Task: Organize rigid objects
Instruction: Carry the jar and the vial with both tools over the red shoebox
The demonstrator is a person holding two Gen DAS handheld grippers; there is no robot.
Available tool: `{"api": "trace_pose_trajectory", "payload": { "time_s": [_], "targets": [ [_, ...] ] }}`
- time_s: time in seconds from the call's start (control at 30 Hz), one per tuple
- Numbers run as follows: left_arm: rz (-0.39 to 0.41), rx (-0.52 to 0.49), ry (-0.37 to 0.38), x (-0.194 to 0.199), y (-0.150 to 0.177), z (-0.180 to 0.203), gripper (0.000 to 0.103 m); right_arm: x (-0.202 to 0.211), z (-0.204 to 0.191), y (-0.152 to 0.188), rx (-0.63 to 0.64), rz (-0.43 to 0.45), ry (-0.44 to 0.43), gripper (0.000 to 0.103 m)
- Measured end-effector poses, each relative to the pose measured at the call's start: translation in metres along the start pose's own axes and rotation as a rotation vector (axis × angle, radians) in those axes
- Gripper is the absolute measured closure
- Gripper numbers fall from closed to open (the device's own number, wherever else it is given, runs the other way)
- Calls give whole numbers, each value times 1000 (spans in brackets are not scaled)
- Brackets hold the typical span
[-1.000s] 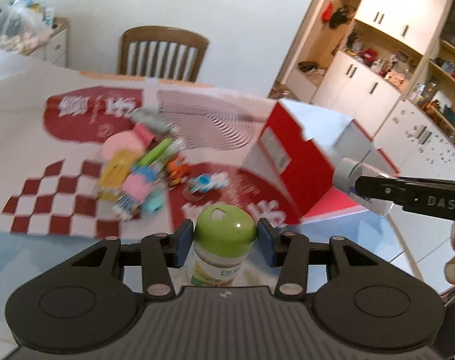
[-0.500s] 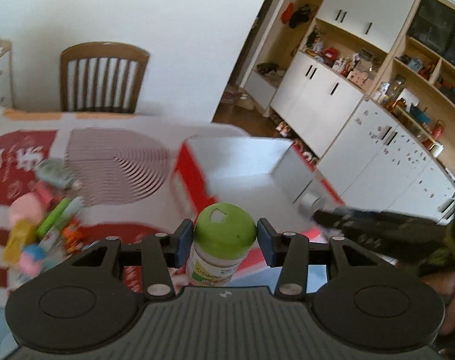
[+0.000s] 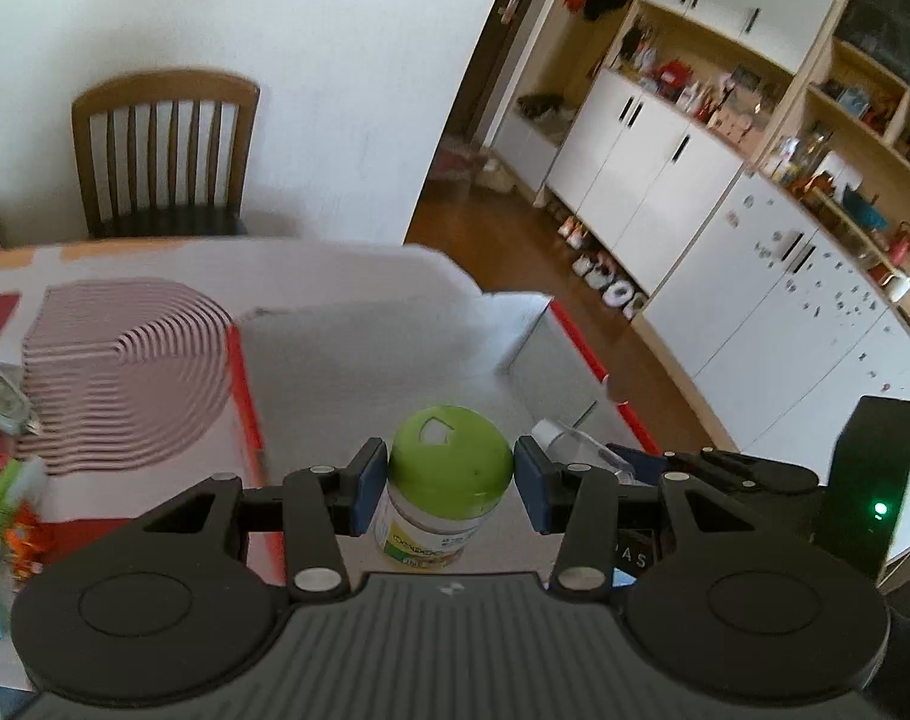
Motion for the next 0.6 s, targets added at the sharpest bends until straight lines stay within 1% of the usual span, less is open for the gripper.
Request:
{"api": "trace_pose_trajectory", "payload": {
  "time_s": [0.17,0.3,0.6],
  "targets": [
    [-80,31,-32,-48,11,-3,58,-22,9,6,31,-48,-22,63],
    [-115,41,-65,-75,17,-8,58,-36,11,9,46,-75,-37,63],
    [-154,75,-104,-105,19,-22,58,-61,13,10,100,-111,-63,63]
  ]
}}
Point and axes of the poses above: each gripper's, at about its wrist camera, not at the fingertips, and x roughly against the way its jaws point, z to its right, y to its underside, the point moved 10 cm from there along -x, roughly the way its jaws point, and after that the axes turned 4 degrees about y, right-handed, at the moved point
